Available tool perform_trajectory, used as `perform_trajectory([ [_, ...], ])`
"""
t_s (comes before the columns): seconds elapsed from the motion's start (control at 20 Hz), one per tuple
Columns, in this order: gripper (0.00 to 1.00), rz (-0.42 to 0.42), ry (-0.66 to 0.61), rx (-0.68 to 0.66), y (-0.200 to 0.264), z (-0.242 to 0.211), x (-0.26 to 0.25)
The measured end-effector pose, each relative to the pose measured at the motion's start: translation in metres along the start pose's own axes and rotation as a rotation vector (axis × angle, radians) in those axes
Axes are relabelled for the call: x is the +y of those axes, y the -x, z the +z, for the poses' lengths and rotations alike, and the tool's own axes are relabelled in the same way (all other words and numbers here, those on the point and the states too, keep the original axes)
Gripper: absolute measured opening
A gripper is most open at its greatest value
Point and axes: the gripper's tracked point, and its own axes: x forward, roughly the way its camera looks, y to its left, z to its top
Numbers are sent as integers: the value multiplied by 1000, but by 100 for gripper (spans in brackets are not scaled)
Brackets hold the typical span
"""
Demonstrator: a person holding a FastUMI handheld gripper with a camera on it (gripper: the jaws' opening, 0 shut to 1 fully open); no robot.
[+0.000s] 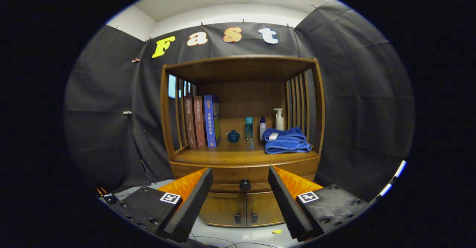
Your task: Pull open the drawer, take out the items inside it, and place them on the countertop above the cabinet.
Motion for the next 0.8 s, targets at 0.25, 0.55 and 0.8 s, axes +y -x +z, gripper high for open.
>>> perform_trajectory([
  [0.25, 99, -7, -47, 90, -68, -59, -3],
  [0.55, 100, -25, -34, 207, -131, -128, -17],
  [0.8, 100, -22, 21, 228, -161, -147, -11],
])
